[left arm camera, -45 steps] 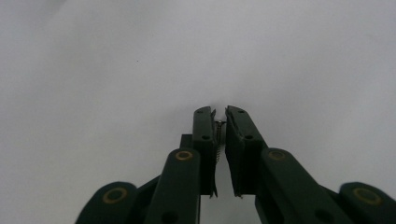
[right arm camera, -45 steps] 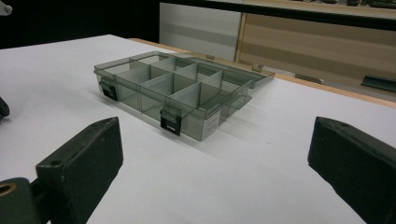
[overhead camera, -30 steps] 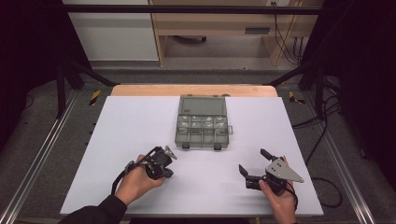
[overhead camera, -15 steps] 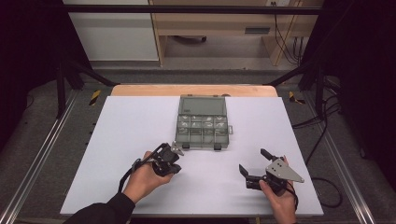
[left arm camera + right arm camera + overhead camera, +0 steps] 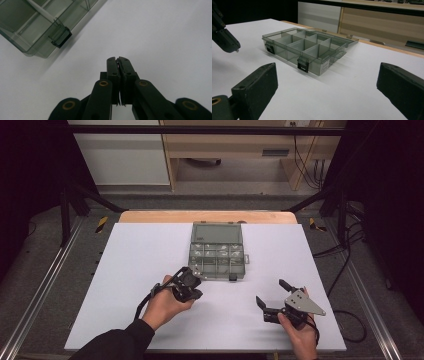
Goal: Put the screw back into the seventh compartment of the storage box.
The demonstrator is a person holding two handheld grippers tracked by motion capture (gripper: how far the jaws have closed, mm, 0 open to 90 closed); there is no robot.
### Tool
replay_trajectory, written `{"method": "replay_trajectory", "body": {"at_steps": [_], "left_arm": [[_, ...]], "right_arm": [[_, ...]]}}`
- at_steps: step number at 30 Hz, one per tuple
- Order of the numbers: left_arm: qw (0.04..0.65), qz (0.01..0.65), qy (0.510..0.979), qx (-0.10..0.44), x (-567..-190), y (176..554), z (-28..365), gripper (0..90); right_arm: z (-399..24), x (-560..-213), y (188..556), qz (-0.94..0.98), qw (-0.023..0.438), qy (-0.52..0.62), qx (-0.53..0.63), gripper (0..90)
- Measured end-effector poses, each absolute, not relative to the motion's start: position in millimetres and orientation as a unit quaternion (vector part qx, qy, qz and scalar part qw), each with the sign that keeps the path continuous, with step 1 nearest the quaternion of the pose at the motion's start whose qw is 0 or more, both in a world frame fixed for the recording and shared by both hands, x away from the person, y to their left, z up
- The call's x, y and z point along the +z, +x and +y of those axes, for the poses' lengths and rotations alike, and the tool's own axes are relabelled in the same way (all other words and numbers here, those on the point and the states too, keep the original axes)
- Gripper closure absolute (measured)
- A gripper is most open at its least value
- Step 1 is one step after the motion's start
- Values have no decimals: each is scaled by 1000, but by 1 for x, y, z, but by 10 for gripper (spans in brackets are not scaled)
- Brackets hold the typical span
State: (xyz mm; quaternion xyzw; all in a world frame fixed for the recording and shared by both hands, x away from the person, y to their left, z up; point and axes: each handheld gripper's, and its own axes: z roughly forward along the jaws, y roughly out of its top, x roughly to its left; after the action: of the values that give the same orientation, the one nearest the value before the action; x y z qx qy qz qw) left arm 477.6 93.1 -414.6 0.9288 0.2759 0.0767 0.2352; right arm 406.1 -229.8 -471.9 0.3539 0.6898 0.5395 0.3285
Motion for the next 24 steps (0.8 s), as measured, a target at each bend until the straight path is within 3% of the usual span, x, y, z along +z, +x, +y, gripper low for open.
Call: {"method": "replay_trajectory", "body": {"at_steps": [24], "left_arm": [[249,267,927,85,-397,490,68,877]], "right_arm": [[-230,-472,406,690,326,354,541,34]]}}
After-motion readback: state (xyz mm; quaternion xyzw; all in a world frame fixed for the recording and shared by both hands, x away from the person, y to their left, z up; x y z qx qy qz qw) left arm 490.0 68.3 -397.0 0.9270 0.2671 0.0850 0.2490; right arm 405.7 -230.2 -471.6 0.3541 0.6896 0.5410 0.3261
